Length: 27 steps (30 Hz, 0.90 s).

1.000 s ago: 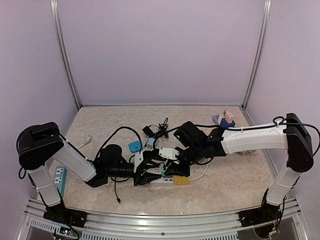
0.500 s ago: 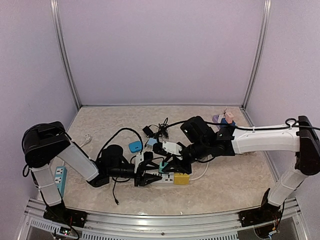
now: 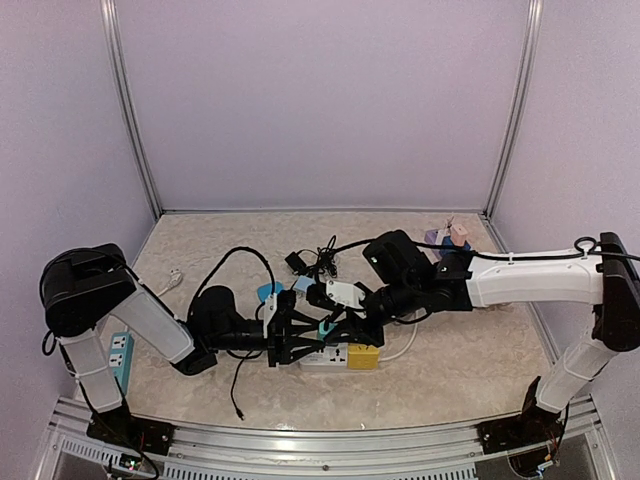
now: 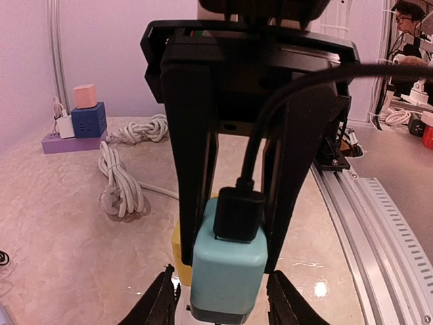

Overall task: Insert the plug
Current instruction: Adjust the plug.

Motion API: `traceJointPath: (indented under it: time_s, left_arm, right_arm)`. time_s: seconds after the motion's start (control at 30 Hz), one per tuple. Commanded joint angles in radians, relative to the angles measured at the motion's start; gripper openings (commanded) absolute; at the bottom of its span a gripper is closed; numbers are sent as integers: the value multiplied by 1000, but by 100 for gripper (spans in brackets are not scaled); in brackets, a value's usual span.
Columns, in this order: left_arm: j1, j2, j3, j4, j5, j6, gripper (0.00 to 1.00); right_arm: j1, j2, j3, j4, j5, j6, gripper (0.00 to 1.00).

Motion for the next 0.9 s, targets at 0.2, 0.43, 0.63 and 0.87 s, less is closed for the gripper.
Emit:
traceJointPath:
  time_s: [0.2,0.43,0.63,0.87]
  left_arm:
    - [-6,-1,16,18,64,-23,36]
    - [-8,1,26,-14,80,-6,41]
    - [-7,-10,27,-56,87,18,38]
    - [-9,-23,38,-65,80,3,32]
  right_arm:
    - [4,-29,3,-2,-10,3,0]
    - [4,-47,13,0,-17,15,0]
    - [4,-61,18,-9,-22,8,0]
    - [4,-57,21,-21,-24,4,0]
